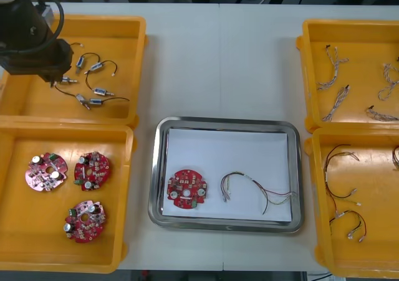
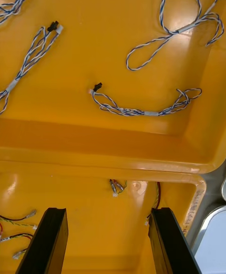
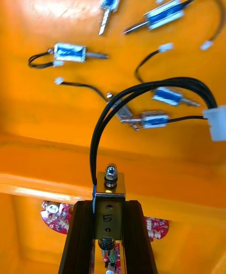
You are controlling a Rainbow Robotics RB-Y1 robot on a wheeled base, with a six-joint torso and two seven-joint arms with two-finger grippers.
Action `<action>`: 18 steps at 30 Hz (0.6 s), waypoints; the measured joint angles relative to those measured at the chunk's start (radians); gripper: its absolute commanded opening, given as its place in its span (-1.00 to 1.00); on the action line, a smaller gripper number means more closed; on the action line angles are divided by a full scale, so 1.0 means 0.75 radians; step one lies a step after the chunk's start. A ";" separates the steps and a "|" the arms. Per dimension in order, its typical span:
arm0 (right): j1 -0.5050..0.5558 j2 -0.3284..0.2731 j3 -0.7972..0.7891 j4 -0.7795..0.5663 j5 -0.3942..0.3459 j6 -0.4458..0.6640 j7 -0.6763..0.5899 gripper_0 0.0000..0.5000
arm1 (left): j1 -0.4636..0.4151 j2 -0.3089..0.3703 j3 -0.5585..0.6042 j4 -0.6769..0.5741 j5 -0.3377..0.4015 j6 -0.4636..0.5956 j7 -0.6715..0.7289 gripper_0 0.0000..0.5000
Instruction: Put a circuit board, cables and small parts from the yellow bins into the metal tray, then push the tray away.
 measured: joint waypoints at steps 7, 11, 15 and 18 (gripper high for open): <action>0.000 0.000 0.000 0.133 -0.001 -0.151 0.000 1.00 | 0.000 -0.067 -0.001 -0.221 0.002 0.004 0.004 -1.00; -0.010 0.000 0.000 0.190 -0.005 -0.196 0.000 1.00 | 0.000 -0.128 -0.027 -0.315 0.003 0.005 0.060 -1.00; -0.055 0.000 0.000 0.246 -0.010 -0.198 0.000 1.00 | 0.000 -0.190 -0.095 -0.397 0.000 0.005 0.232 -1.00; -0.092 0.001 0.000 0.274 -0.011 -0.197 0.000 1.00 | 0.000 -0.239 -0.164 -0.446 -0.011 0.005 0.420 -1.00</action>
